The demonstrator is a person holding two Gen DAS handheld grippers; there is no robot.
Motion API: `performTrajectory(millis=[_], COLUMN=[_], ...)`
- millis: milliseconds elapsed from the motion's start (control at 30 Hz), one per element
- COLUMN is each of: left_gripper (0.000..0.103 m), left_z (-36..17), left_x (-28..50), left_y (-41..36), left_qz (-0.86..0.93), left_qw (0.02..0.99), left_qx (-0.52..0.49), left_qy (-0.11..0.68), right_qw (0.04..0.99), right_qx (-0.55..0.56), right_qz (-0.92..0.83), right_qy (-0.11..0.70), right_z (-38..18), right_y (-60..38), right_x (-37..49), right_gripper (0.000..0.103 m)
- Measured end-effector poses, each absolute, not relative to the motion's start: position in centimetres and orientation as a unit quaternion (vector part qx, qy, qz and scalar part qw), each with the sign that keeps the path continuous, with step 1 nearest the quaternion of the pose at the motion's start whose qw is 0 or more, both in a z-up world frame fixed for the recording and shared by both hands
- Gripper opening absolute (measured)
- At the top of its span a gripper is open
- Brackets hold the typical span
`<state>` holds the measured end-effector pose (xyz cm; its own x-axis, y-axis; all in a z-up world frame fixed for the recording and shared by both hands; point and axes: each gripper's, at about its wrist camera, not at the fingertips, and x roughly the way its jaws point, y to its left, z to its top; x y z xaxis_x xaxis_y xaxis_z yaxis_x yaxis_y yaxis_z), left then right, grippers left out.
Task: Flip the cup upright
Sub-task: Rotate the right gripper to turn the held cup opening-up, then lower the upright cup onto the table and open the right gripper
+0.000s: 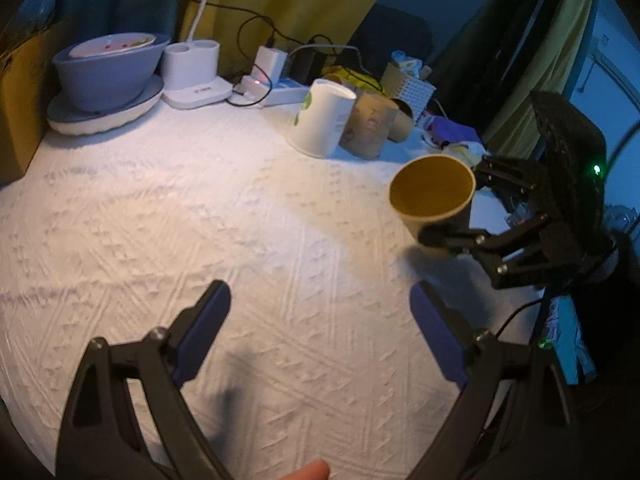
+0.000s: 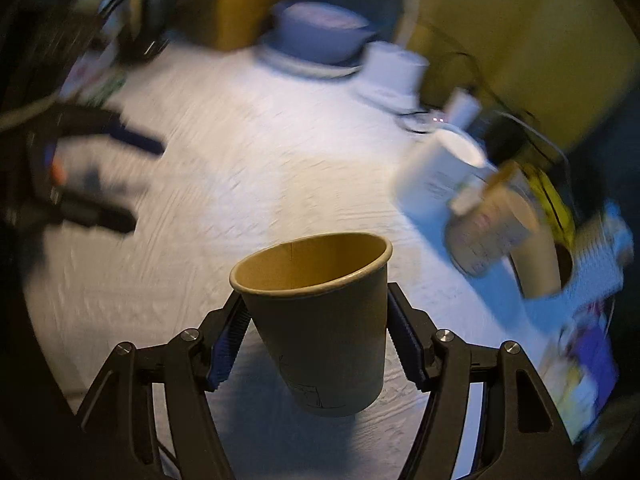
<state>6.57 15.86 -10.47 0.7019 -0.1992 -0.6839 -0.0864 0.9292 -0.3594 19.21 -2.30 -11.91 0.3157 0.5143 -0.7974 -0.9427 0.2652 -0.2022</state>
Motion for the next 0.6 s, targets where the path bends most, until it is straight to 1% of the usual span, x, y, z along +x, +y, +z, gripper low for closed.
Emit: performTrajectory(millis=[167, 333, 433, 600], left_gripper=[0.092, 0.092, 0.092, 0.092], left_z=[-9.9, -9.5, -9.4, -9.1], left_x=[7.6, 9.0, 9.5, 10.0], left_y=[14.1, 11.8, 10.6, 8.6], left_qz=[-0.039, -0.05, -0.057, -0.074], left_qw=[0.906, 0.906, 0.906, 0.905], left_qx=[-0.172, -0.156, -0.15, -0.141], left_qy=[0.386, 0.39, 0.392, 0.394], right_qw=[0.793, 0.83, 0.841, 0.853], right_qx=[-0.223, -0.143, -0.116, -0.102], right_qz=[0.468, 0.433, 0.425, 0.413], right_qy=[0.321, 0.32, 0.313, 0.302], right_z=[-12.1, -12.7, -12.7, -13.0], right_y=[-5.8, -9.5, -10.9, -12.7], right_x=[21.6, 22.7, 22.6, 21.4], right_gripper=[0.069, 0.069, 0.069, 0.069])
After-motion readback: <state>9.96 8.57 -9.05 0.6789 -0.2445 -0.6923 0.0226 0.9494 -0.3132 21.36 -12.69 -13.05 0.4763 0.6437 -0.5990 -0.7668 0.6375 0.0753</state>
